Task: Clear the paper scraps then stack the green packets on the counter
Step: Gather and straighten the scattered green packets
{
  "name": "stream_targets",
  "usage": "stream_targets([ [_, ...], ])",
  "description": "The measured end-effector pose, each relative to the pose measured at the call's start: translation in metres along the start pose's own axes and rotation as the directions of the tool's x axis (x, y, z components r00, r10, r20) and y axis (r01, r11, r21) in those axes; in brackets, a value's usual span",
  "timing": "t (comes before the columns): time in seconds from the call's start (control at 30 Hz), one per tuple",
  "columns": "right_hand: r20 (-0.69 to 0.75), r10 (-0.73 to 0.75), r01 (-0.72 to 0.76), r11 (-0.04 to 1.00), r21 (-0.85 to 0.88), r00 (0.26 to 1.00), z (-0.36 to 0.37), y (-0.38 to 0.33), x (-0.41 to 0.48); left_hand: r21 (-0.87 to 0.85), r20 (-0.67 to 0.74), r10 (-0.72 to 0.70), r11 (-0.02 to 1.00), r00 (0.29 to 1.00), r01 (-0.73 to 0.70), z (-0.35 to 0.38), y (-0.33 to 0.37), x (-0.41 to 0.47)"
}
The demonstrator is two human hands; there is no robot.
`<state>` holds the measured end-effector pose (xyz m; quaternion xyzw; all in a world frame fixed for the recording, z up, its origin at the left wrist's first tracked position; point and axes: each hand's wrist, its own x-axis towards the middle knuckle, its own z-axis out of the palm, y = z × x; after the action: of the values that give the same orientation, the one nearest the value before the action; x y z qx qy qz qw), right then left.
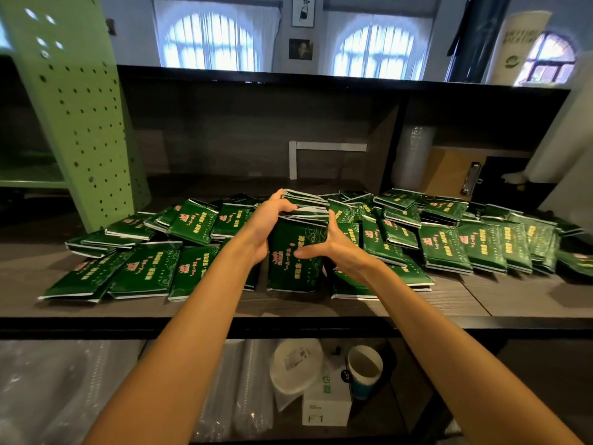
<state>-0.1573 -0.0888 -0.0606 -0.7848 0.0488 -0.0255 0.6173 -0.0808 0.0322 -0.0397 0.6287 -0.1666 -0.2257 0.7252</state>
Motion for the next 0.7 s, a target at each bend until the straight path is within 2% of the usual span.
stream_targets([
  [0.2, 0.001, 0.024, -0.024, 0.998, -0.052, 1.000, -0.002, -0.005, -0.001, 0.036, -0.020, 0.042, 0.998, 0.999, -0.041, -0.002, 0.001, -0.003],
  [0.3, 0.039, 0.061, -0.058, 0.996, -0.069, 0.997, -0.002, -0.003, -0.004, 0.001, 0.007, -0.001, 1.000, 1.000, 0.001, 0.001, -0.008, -0.002],
  [0.4, 0.017, 0.046, -0.045, 0.997, -0.055, 0.999, -0.004, -0.001, -0.008, -0.037, -0.043, 0.013, 0.999, 0.999, -0.015, 0.007, 0.000, -0.006],
  [0.47, 0.016, 0.032, -0.031, 0.998, -0.047, 0.999, -0.004, -0.001, -0.008, 0.026, -0.060, 0.049, 0.999, 0.997, -0.048, 0.009, 0.005, -0.003],
  [0.57, 0.024, 0.026, -0.024, 0.997, -0.069, 0.999, -0.003, 0.000, -0.004, 0.119, -0.022, 0.037, 0.992, 0.999, -0.035, 0.012, 0.005, 0.000],
  [0.63, 0.025, 0.032, -0.030, 0.996, -0.080, 0.999, -0.002, 0.000, -0.003, 0.082, 0.002, 0.010, 0.997, 1.000, -0.010, 0.010, 0.005, -0.001],
  [0.7, 0.012, 0.034, -0.033, 0.997, -0.074, 0.999, -0.001, -0.002, -0.006, 0.038, 0.026, 0.047, 0.998, 0.999, -0.048, 0.008, 0.004, -0.005],
])
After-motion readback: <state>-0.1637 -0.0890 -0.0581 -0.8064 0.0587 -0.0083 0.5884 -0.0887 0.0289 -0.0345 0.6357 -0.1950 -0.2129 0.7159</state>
